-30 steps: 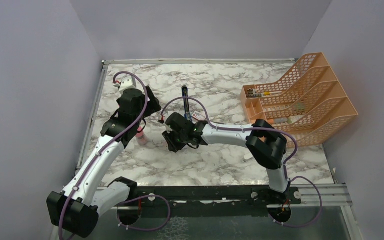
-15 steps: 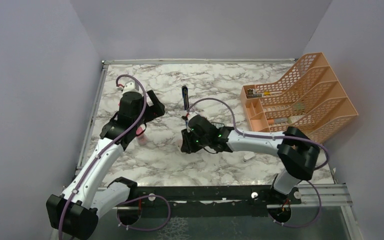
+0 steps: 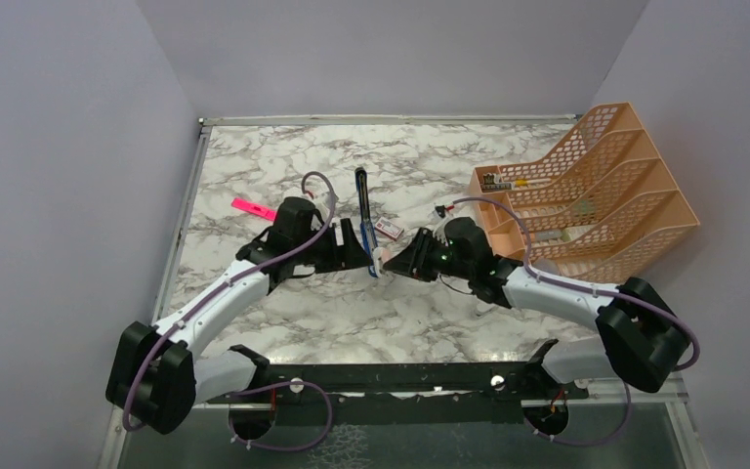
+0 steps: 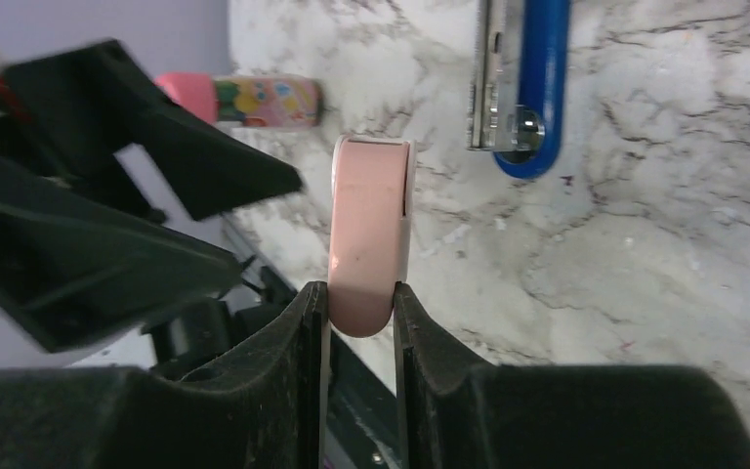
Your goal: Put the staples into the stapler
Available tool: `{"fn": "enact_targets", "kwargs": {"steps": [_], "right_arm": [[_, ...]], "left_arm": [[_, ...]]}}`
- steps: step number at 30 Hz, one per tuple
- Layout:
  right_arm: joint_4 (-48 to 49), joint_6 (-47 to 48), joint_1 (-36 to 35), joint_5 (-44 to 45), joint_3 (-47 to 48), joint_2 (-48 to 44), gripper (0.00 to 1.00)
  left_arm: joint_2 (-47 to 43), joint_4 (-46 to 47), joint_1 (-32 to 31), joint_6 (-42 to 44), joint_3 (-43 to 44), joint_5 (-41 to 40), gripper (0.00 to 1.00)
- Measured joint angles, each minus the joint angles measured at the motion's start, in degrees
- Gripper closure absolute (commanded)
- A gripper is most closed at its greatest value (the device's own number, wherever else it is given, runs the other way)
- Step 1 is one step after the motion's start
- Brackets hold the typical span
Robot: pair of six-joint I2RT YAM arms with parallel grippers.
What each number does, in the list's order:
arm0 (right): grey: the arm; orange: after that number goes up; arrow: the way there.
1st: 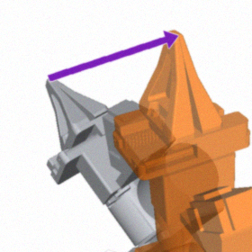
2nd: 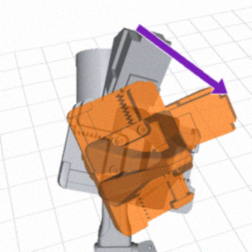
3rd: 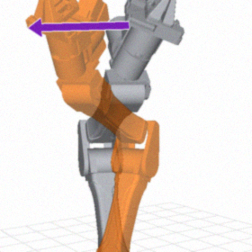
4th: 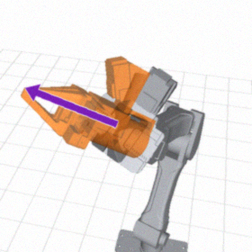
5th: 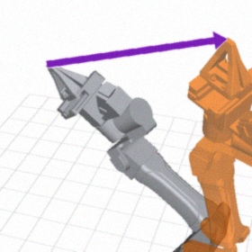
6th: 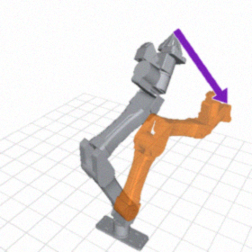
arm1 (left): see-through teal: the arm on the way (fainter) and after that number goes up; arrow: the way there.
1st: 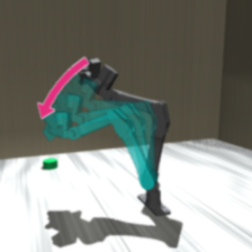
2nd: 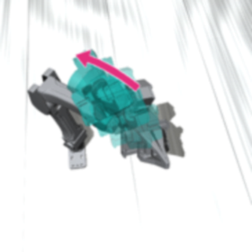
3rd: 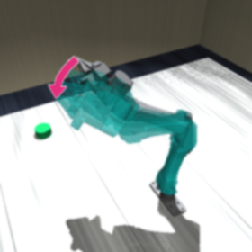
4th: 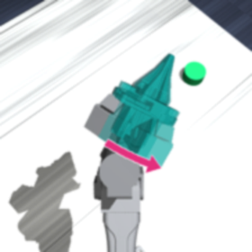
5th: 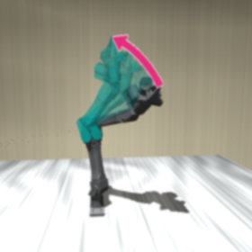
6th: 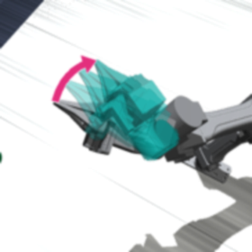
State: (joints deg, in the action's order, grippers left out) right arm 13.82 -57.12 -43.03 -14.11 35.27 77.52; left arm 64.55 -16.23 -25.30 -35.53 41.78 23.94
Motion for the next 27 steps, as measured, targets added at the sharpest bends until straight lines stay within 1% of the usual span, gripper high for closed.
{"fn": "enact_targets", "kwargs": {"steps": [3,4,6,9,16,18,20,24,27], "right_arm": [[3.32,-3.67,0.28,-1.01,-1.25,-2.27,0.79],[4.11,-4.76,0.35,-1.20,-1.70,-3.08,0.79],[4.83,-6.12,0.39,-1.33,-2.49,-4.42,0.79],[4.98,-7.69,0.50,-1.40,-3.48,-5.51,0.79],[5.57,-9.09,1.07,-1.42,-3.87,-6.51,0.79],[6.05,-9.40,1.03,-1.42,-3.87,-6.56,0.79],[6.29,-9.55,1.03,-1.42,-3.87,-6.56,0.79],[6.78,-10.16,1.03,-1.70,-3.87,-6.56,0.79],[6.67,-10.56,1.03,-1.88,-3.87,-6.56,0.80]], "left_arm": [[2.49,2.71,-2.84,-0.81,-1.73,2.82,0.43],[2.75,3.69,-3.26,-1.22,-2.40,3.30,0.45],[3.04,5.51,-3.52,-2.19,-3.65,4.50,0.47],[3.21,8.41,-3.80,-3.28,-4.24,5.95,0.48],[3.91,12.68,-4.94,-6.38,-4.46,7.63,0.37],[3.91,13.44,-5.38,-6.99,-4.46,7.72,0.37],[3.91,13.99,-5.62,-7.39,-4.52,7.76,0.43],[3.91,15.69,-5.64,-8.13,-5.25,7.72,0.60],[3.91,16.74,-5.70,-8.37,-5.73,7.69,0.66]]}}
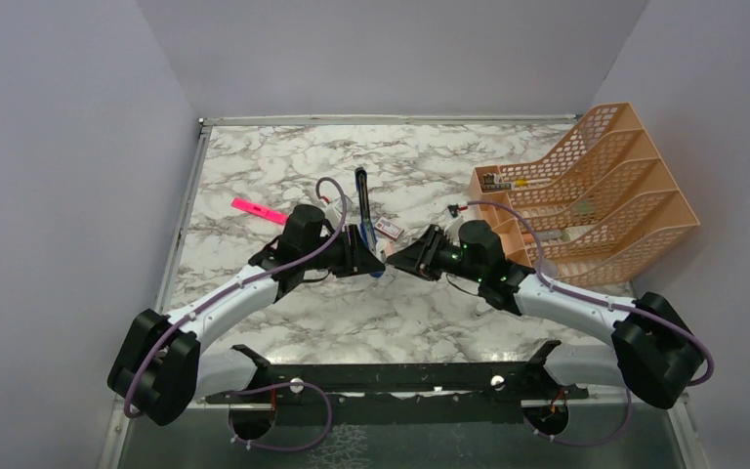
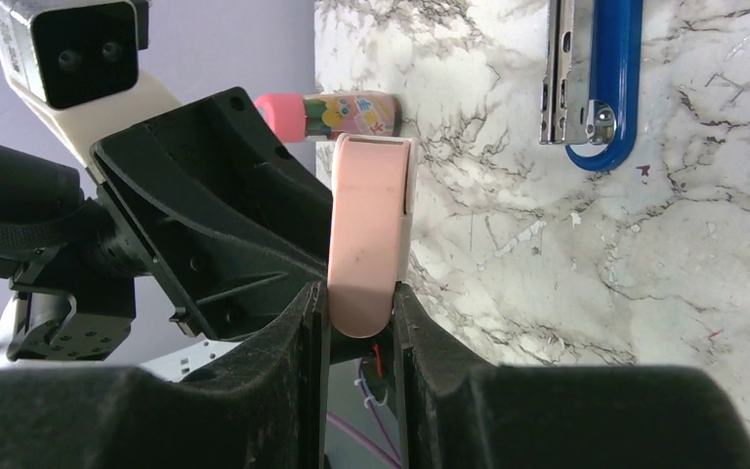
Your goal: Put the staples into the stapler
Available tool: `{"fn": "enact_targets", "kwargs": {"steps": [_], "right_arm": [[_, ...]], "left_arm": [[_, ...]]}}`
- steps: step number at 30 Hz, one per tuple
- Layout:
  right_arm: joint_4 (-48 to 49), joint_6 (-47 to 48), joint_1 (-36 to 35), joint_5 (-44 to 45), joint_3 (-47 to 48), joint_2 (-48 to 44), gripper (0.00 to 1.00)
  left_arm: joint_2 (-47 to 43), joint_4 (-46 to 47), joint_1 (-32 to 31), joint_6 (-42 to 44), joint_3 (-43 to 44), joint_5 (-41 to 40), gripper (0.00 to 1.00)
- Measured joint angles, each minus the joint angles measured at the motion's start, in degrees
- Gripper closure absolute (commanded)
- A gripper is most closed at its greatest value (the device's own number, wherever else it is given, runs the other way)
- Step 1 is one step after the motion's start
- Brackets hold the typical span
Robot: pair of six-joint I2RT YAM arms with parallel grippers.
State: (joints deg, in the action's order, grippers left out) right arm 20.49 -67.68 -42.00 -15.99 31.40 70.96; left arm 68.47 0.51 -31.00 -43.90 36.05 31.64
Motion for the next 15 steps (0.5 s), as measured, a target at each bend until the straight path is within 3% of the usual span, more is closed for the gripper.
{"fn": "enact_targets", "kwargs": {"steps": [9,15], "right_arm": [[-5.55,-1.29,0.00,-0.07,1.86,-0.02,0.80],[-13.03,0.72,0.87,-0.83,5.11,-0.39,0.80]], "left_arm": [[0.00,2.32,-1.14,3.96,-0.26,-1.18,1.00],[-0.17,0.61,-2.14,10.73,1.05,-2.80,1.00]]}}
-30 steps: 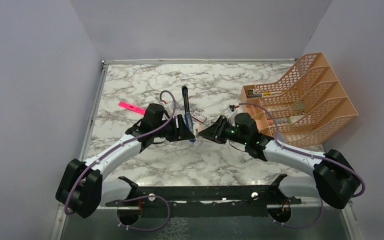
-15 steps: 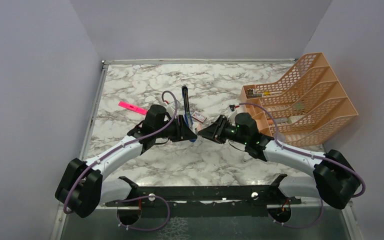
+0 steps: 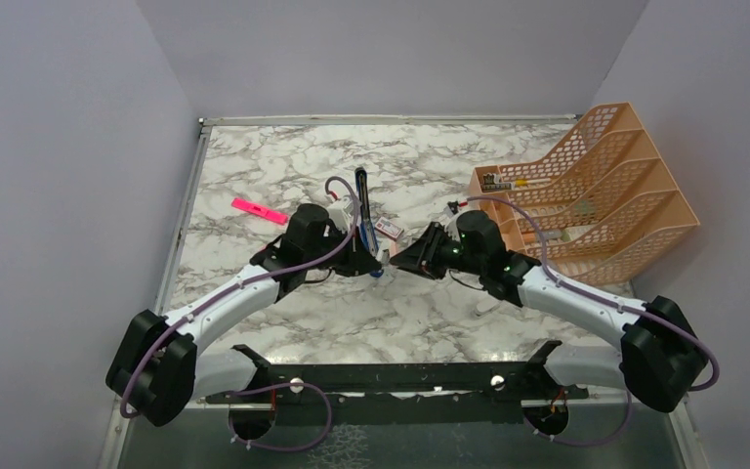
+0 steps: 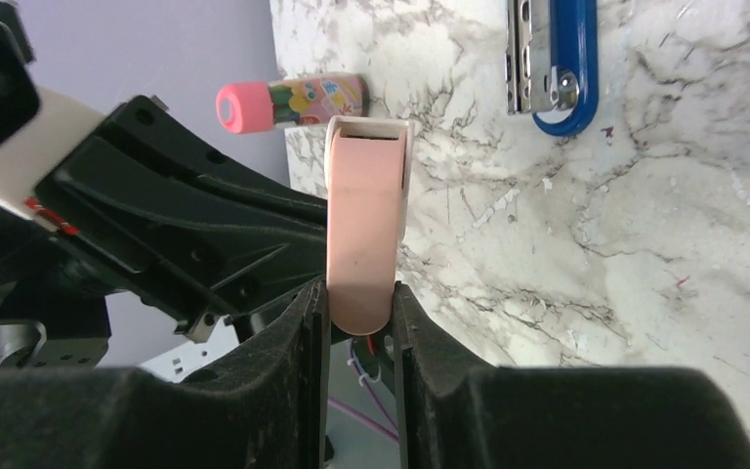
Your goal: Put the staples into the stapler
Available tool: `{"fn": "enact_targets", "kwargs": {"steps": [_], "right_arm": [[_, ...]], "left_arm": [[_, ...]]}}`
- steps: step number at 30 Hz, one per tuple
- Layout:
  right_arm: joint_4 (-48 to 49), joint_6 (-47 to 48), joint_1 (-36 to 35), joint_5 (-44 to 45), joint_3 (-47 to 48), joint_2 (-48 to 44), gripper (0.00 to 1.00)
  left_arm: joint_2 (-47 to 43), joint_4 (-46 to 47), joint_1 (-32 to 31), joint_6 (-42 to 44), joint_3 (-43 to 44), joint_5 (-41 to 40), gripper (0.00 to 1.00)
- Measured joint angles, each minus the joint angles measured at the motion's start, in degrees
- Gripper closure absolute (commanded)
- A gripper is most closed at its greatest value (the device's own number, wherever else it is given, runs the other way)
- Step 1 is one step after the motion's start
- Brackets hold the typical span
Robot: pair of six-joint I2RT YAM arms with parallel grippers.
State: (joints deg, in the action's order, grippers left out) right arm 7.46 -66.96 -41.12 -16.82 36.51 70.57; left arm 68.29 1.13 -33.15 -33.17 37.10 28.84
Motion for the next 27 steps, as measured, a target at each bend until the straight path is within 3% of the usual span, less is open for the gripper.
{"fn": "enact_targets", "kwargs": {"steps": [12,22,25,27], "right_arm": [[-11.15,8.39,4.22,-2.84,5.14,-3.56,0.75],[-17.59,13.38,6.56,1.77,10.10,-5.29,0.58],[-17.64,13.49,6.82,3.08,10.16,-5.25,0.48],[-17.59,13.46,6.82,3.26,10.16,-5.20,0.35]], "left_arm": [[-0.48,-7.32,-0.37,12.33,3.82,-3.34,1.00],[-1.75,-8.83,-0.22,16.72,4.57,-0.76,1.00],[-1.75,-9.14,-0.20,16.94,4.57,-0.31,1.00],[-1.75,-9.18,-0.20,16.92,4.57,-0.15,1.00]]}}
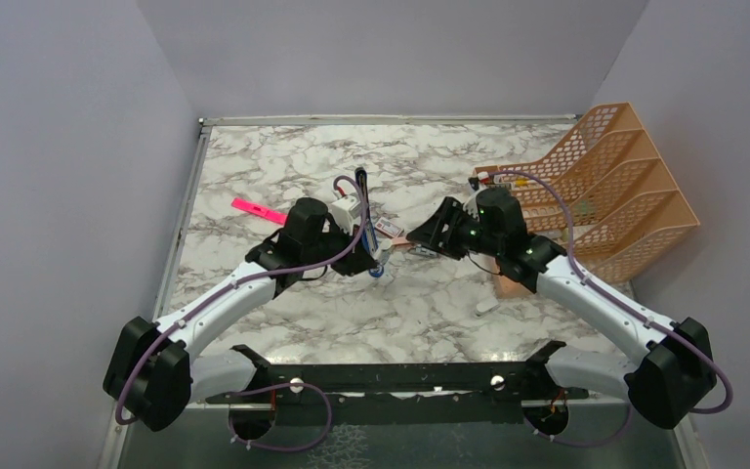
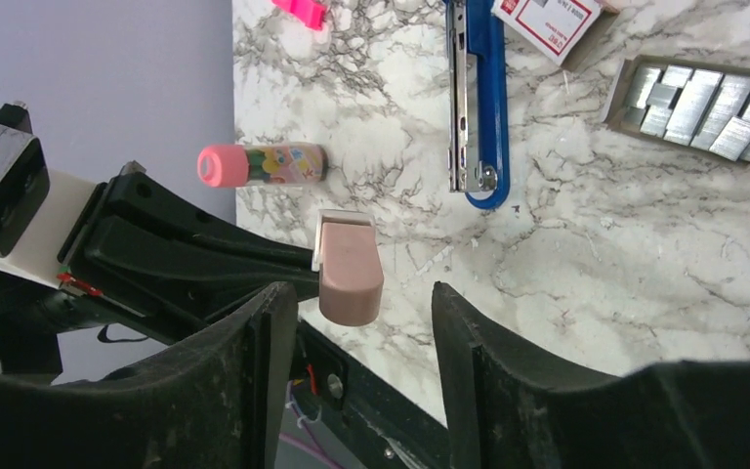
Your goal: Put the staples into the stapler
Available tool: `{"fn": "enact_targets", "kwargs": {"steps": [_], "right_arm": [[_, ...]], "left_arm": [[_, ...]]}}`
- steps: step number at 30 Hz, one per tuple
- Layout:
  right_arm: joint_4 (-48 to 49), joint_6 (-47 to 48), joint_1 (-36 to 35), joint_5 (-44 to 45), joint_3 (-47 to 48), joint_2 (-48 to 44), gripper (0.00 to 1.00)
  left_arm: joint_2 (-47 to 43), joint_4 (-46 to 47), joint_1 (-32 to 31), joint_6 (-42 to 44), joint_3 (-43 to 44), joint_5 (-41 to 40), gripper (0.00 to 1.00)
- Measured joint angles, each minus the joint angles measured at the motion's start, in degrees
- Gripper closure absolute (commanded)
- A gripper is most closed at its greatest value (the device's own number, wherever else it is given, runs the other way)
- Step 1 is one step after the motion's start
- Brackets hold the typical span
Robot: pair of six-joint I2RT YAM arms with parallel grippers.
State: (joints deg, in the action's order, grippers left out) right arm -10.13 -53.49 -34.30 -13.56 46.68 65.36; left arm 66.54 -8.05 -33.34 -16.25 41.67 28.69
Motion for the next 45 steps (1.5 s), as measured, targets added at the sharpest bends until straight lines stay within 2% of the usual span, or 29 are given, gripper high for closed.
{"fn": "enact_targets", "kwargs": {"steps": [3,6,11,17,20,25,34,35,37,42,45], "right_arm": [[0.76,0.07,0.00,-0.28,-0.22,0.04,0.22],[3.17,0.09,0.00,-1.38,-1.62,0.04,0.17],[8.02,-0.02,0.00,-4.42,-4.79,0.74,0.16],[15.39,-0.83,-0.09,-6.23,-4.96,6.32,0.18],[18.14,-1.66,-0.31,-6.34,-4.96,9.42,0.24],[20.35,-3.52,-1.03,-6.25,-4.96,12.76,0.41],[23.45,-5.27,-1.64,-6.25,-4.96,14.40,0.65],[23.67,-5.09,-1.70,-6.23,-4.92,14.40,0.70],[23.61,-4.96,-1.70,-6.23,-4.85,14.40,0.72],[22.75,-3.48,-2.10,-5.42,-3.74,14.56,0.72],[20.41,-1.42,-3.30,-3.65,-1.79,15.17,0.71]], "left_arm": [[0.00,-0.02,0.00,-0.68,0.07,0.09,1.00],[0.02,0.09,0.00,-2.58,0.24,0.00,1.00],[1.16,1.49,0.00,-6.19,1.05,-0.02,1.00],[4.00,3.58,0.00,-9.29,1.07,0.02,1.00],[4.92,4.20,0.02,-10.14,1.07,0.04,1.00],[5.05,5.18,0.02,-11.06,1.07,0.07,1.00],[5.07,5.31,0.11,-10.93,1.07,0.04,1.00],[5.07,5.44,0.11,-10.62,1.07,0.07,0.97],[5.07,5.49,0.11,-10.56,1.07,0.07,0.91],[5.07,5.75,0.24,-10.45,1.07,-0.33,0.65],[4.90,4.26,0.33,-9.99,1.09,-3.63,0.52]]}}
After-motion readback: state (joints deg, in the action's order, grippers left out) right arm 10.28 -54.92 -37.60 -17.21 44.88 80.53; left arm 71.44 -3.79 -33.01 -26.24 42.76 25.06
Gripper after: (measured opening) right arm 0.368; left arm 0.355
